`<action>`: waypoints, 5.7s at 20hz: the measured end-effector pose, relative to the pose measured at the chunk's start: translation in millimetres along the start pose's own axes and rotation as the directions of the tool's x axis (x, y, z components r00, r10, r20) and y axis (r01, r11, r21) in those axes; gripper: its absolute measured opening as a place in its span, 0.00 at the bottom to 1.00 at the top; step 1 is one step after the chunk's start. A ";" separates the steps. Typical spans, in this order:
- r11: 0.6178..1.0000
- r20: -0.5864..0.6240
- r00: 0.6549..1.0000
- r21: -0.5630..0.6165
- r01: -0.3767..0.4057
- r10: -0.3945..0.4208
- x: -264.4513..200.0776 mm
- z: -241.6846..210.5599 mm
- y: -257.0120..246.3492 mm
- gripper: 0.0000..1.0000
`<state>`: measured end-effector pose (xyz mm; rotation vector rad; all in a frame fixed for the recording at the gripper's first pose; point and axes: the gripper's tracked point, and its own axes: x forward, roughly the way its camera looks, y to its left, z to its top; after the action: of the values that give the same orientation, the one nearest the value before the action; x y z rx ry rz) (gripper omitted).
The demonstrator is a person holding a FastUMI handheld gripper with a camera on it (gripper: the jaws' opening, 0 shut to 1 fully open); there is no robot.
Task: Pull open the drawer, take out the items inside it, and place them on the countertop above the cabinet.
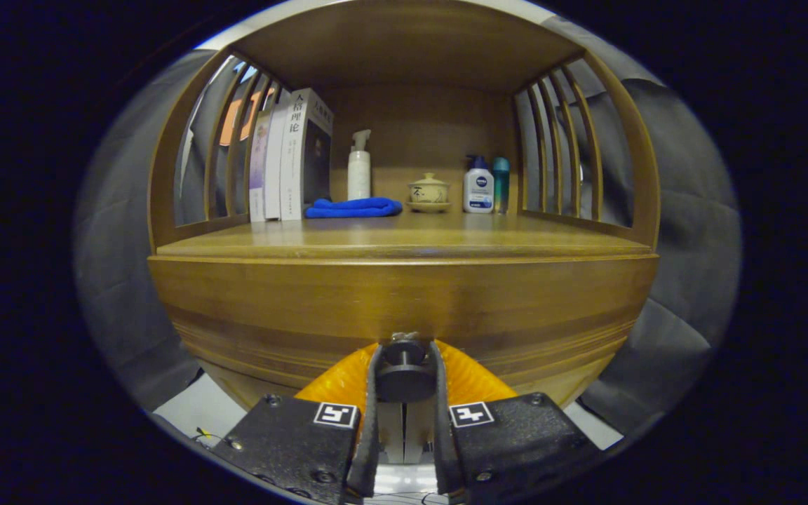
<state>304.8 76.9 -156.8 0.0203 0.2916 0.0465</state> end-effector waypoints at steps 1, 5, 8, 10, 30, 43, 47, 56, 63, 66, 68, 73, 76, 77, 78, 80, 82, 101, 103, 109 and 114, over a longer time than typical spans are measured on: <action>1.000 -0.002 1.000 0.003 0.002 -0.002 -2.2 -1.1 0.3 0.35; 1.000 -0.007 1.000 -0.012 0.006 -0.006 -22.5 -8.0 -1.0 0.35; 1.000 -0.007 1.000 -0.019 0.007 -0.007 -39.5 -13.4 -1.3 0.34; 0.999 -0.003 1.000 -0.038 0.007 -0.007 -52.0 -17.7 -2.2 0.34; 0.999 -0.046 0.998 0.007 -0.041 0.041 -165.4 -66.4 -7.8 0.34; 0.999 -0.058 0.997 -0.018 -0.046 0.045 -190.8 -81.0 -8.0 0.35; 0.999 -0.009 0.999 0.001 -0.049 0.049 -213.2 -71.6 -25.7 0.68; 0.997 0.055 0.998 0.073 0.015 -0.019 -281.9 -1.6 -95.0 1.00; 0.996 0.081 0.996 0.084 -0.033 0.026 -257.6 87.5 -88.1 0.99; 0.994 0.033 0.998 0.094 -0.054 0.051 -227.6 119.7 -72.0 0.99; 0.994 -0.020 0.997 0.081 -0.075 0.077 -205.5 134.1 -53.5 0.99; 0.987 -0.218 0.966 0.106 -0.117 0.138 -149.3 128.0 -5.5 0.99; 0.991 -0.347 0.929 0.069 -0.112 0.129 -115.1 106.0 10.3 0.99; 0.994 -0.396 0.912 0.050 -0.097 0.109 -106.6 95.9 11.9 0.99; 0.994 -0.443 0.890 0.036 -0.104 0.109 -99.3 85.8 14.2 0.99; 0.996 -0.534 0.841 0.024 -0.085 0.084 -88.2 62.2 13.3 0.95; 0.997 -0.603 0.795 0.009 -0.076 0.066 -82.0 37.4 9.9 0.95; 1.000 -0.767 0.640 0.027 -0.014 0.029 -81.5 -29.6 0.7 0.19; 0.999 -0.743 0.668 0.022 -0.027 0.035 -83.8 -15.7 -3.4 0.19; 0.995 -0.678 0.728 0.076 -0.070 0.103 -100.2 38.9 -5.1 0.19; 0.992 -0.619 0.775 0.097 -0.086 0.127 -93.8 93.4 -5.9 0.19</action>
<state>242.2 65.2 -40.6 0.0861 0.9658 0.1594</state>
